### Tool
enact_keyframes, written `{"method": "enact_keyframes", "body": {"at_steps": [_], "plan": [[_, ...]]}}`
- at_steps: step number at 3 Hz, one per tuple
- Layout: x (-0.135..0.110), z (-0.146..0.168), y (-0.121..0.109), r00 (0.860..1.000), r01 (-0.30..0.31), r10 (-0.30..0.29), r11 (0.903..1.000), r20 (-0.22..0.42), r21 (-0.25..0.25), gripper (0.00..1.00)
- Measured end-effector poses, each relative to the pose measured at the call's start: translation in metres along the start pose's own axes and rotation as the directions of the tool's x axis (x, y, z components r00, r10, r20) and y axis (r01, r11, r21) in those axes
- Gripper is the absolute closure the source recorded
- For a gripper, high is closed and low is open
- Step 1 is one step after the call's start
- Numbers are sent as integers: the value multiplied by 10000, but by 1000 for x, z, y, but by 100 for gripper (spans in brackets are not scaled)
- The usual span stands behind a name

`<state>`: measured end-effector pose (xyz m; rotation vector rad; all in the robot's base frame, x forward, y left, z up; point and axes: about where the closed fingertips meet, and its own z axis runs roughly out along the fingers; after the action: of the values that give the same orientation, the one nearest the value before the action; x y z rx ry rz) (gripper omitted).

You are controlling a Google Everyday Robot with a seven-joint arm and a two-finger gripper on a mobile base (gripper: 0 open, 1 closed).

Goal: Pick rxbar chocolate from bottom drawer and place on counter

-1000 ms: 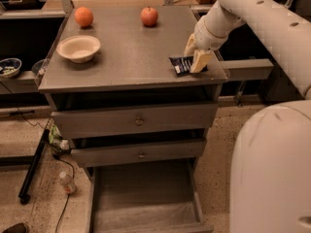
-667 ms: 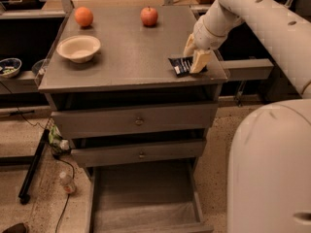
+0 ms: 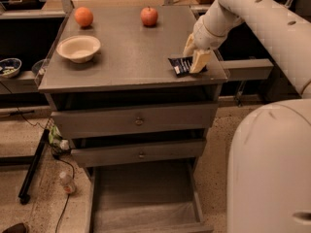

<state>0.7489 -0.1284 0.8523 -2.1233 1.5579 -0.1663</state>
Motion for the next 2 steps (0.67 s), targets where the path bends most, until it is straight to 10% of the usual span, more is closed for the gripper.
{"method": "enact_keyframes", "body": {"at_steps": [2], "plan": [[0, 0, 0, 10000, 0, 0, 10000, 1, -2, 6]]}}
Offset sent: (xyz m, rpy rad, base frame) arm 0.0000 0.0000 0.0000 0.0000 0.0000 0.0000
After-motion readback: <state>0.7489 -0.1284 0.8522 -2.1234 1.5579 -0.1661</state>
